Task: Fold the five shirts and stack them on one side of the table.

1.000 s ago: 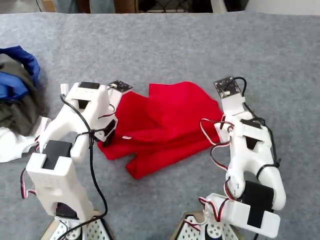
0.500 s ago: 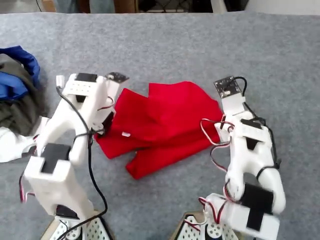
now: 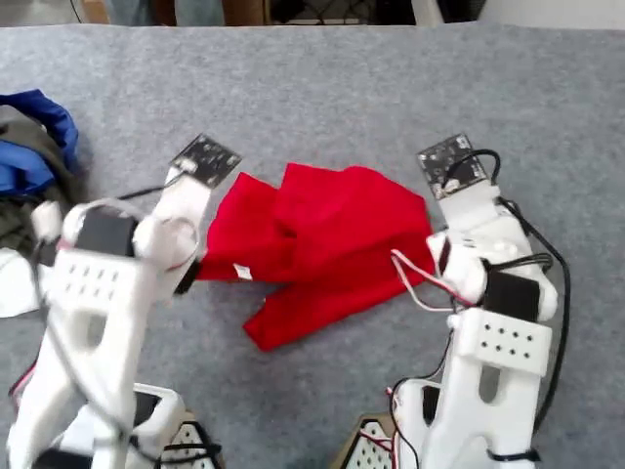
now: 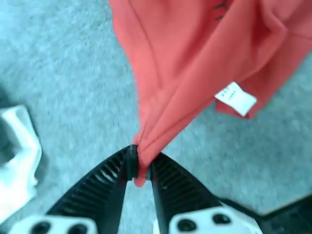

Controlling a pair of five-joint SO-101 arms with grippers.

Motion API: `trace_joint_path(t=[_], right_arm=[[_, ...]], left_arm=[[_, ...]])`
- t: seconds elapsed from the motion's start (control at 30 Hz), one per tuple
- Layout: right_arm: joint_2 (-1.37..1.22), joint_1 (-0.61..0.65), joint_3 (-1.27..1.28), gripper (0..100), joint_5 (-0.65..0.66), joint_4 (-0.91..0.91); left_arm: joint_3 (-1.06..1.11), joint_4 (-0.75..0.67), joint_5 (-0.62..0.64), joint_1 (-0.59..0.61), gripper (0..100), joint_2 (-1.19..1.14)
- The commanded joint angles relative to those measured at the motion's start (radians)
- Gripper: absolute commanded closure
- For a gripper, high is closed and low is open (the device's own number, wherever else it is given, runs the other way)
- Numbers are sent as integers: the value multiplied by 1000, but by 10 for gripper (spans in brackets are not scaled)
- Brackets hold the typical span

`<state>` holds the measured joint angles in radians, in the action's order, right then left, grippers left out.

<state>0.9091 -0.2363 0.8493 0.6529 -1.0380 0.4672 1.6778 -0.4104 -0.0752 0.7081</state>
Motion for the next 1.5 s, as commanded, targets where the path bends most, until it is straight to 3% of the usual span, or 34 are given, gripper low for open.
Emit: trace_joint_path(t=[0.0,0.3,0.63,0.83,0.97,1.17,1.47], right_arm=[[-50,106,-113,927,-41,0],[-832,318,-682,939,-281,-38],[-1598,405,-1524,976,-290,-489],[-1856,342,-1827,977,-292,-720],[-1863,212,-1824,982,-259,-729],[-1755,72,-1616,983,-173,-727],[-1488,2,-1326,983,-23,-723]], left_arm=[[-19,84,8,1,973,155],[108,83,3,85,973,270],[199,78,-46,88,973,272],[202,49,-44,108,973,262],[205,-9,-48,173,973,261],[242,-77,-83,185,973,253],[236,-181,-112,185,973,58]])
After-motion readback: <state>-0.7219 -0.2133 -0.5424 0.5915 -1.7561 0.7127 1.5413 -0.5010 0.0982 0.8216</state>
